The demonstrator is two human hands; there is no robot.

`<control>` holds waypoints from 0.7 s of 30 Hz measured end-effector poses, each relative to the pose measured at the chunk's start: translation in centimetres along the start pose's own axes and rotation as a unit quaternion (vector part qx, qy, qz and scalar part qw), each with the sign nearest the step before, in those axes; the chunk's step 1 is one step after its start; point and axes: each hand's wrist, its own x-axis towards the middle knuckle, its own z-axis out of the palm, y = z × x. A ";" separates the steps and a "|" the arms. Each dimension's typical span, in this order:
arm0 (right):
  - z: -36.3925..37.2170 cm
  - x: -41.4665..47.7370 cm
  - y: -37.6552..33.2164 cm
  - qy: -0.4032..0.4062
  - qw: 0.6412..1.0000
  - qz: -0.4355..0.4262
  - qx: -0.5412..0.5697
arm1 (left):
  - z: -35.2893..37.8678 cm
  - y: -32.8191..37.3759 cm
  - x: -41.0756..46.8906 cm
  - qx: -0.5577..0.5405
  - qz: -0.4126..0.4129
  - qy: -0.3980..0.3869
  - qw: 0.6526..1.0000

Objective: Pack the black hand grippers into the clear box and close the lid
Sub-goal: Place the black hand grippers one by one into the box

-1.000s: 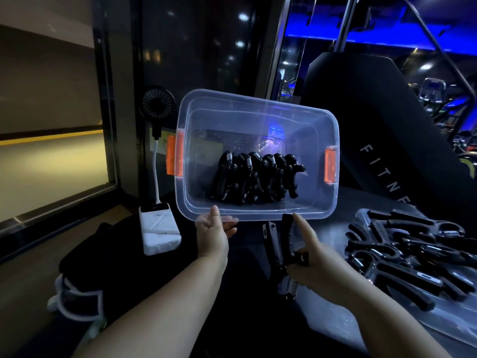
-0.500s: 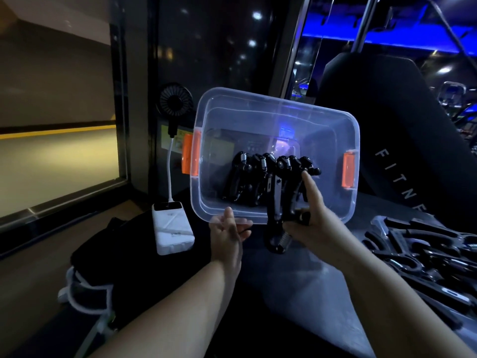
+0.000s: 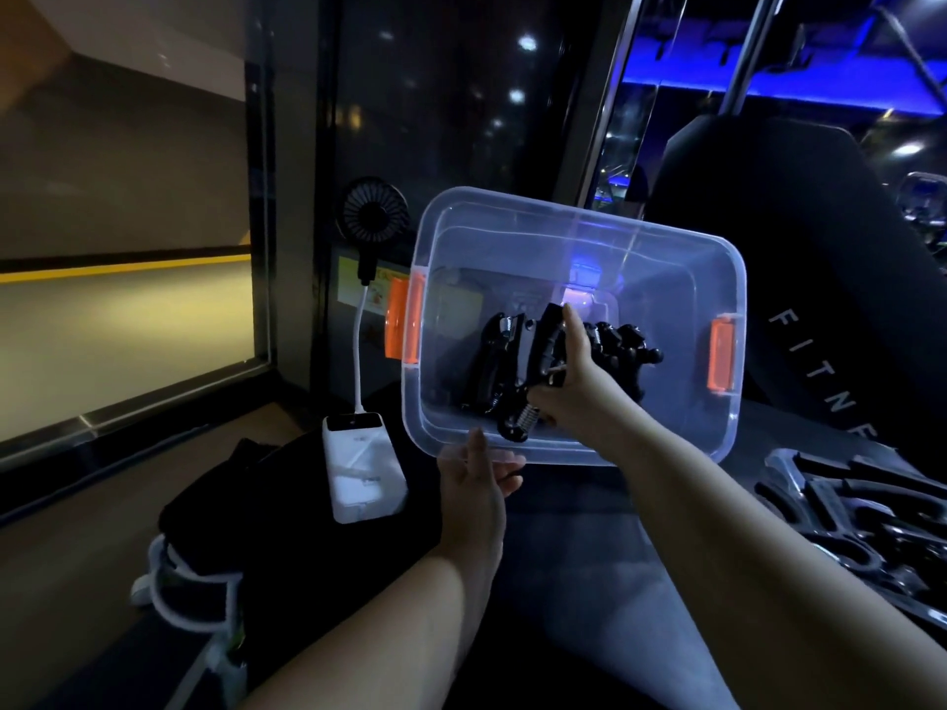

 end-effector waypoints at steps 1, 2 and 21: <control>0.5 0.6 0.0 0.001 1.000 0.001 -0.013 | 0.0 0.0 0.0 0.002 0.002 -0.002 1.000; 1.0 1.2 0.0 0.002 1.000 0.001 -0.024 | 0.0 -0.1 0.1 0.001 0.004 -0.004 1.000; 6.8 7.3 0.7 -0.032 0.986 -0.013 -0.164 | 0.0 -0.1 -0.1 -0.067 -0.006 -0.006 0.998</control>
